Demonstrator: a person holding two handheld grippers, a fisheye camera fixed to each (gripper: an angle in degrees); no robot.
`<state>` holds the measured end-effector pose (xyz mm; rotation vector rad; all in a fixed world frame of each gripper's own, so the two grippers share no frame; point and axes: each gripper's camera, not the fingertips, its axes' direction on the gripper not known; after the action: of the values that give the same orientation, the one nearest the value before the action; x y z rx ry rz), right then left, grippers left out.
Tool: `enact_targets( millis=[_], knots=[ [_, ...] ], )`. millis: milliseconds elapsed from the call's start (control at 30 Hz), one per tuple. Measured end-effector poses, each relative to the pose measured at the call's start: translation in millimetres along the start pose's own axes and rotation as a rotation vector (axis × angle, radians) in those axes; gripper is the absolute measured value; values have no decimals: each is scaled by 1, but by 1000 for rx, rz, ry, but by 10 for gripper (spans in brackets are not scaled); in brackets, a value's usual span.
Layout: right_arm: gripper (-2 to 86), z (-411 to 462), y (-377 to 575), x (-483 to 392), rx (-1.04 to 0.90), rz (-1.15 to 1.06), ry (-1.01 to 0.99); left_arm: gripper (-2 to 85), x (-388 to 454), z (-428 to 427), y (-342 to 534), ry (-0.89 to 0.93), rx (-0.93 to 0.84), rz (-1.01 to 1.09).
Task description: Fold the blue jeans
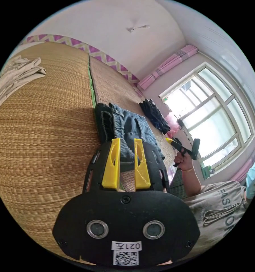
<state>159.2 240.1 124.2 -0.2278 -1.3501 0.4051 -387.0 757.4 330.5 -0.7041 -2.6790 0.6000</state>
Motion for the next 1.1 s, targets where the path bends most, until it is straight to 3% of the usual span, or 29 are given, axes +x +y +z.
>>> enact_targets(
  millis=[167, 300, 433, 567, 700, 933, 1100],
  knots=[
    [112, 46, -30, 117, -153, 313, -374, 119, -40, 27, -16, 57, -117, -103],
    [134, 66, -48, 165, -224, 384, -573, 132, -56, 28, -21, 56, -136, -127],
    [134, 81, -70, 181, -278, 360, -607, 144, -67, 58, -19, -24, -248, -121],
    [89, 89, -89, 188, -314, 256, -525, 103, -81, 82, -8, 19, -272, -113],
    [67, 79, -100, 202, -304, 266, -585, 56, -108, 82, 13, 170, -186, -195],
    [61, 58, -173, 141, -307, 100, -525, 47, -95, 32, 39, 197, -57, -129],
    [61, 116, -276, 11, -359, -109, -568, 46, -111, -78, 50, 100, 142, -108]
  ],
)
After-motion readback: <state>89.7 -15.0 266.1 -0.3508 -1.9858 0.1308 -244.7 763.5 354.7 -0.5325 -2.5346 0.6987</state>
